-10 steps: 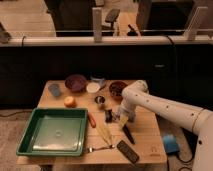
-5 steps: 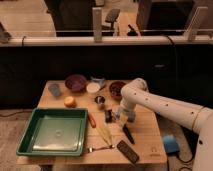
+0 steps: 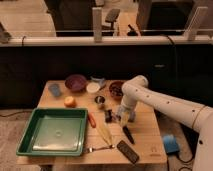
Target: Place sponge in tray
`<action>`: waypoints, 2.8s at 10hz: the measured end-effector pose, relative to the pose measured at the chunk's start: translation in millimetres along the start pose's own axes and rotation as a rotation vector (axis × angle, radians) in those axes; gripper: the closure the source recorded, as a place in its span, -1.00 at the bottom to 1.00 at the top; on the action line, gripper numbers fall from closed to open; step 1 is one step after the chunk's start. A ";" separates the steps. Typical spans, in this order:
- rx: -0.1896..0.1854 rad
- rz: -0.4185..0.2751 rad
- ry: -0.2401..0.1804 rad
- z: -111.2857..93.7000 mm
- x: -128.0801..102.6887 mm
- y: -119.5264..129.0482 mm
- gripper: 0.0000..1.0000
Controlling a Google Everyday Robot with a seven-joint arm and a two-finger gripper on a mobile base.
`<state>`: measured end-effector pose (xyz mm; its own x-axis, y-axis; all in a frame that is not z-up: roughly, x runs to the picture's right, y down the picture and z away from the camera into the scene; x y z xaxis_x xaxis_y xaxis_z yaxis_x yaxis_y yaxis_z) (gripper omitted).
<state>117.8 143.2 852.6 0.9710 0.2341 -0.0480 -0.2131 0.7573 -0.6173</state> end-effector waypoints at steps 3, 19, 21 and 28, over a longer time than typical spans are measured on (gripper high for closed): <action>-0.018 -0.103 0.018 -2.8 7.8 0.2 -0.60; 0.082 -0.241 0.023 31.7 22.0 -29.7 0.43; 0.098 -0.242 0.021 27.3 22.0 -27.6 0.78; 0.136 -0.384 0.049 -36.4 -13.0 6.5 1.00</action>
<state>107.7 122.9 820.7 0.9860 -0.1081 0.1268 0.1568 0.8587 -0.4879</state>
